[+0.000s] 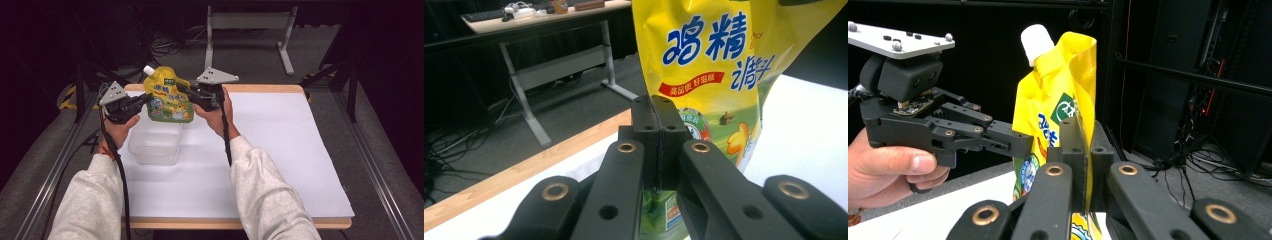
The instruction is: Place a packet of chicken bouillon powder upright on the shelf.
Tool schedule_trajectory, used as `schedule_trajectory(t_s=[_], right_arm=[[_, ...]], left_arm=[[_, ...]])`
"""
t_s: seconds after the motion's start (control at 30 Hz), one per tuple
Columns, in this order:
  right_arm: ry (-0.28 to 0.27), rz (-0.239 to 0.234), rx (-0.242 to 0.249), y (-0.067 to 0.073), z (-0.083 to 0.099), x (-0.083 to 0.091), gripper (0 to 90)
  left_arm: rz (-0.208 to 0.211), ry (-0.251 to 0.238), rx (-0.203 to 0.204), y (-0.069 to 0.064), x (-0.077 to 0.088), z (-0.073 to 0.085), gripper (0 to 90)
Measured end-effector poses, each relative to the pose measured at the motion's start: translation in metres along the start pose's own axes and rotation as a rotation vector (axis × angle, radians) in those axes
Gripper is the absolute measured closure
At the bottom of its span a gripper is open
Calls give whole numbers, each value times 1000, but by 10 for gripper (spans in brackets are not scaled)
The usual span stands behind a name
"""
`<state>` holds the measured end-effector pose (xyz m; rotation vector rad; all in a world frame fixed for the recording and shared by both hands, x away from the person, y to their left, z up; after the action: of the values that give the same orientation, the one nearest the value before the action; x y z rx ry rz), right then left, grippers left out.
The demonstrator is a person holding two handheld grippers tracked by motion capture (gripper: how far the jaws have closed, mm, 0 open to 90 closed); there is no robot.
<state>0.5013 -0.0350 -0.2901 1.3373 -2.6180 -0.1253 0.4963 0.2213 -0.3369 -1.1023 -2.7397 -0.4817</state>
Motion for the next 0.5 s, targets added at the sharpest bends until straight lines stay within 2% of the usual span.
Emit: schedule_trajectory(t_s=[0.23,0.5], right_arm=[[-3,3,-12,-6,5,-15,900],[12,-10,-2,-3,12,-28,900]], left_arm=[[-19,5,15,8,-4,9,898],[-45,25,18,13,-1,21,896]])
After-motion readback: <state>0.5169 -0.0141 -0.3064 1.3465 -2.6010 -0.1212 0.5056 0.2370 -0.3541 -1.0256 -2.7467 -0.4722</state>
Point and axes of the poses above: each handheld gripper's, and its own axes: x roughly backward along the jaws, z roughly out of its underside, y roughly to its left, the point moved 2 cm from there along -x, roughly forward along the jaws, and after that the axes turned 12 degrees about -x, right-handed, at the moved point
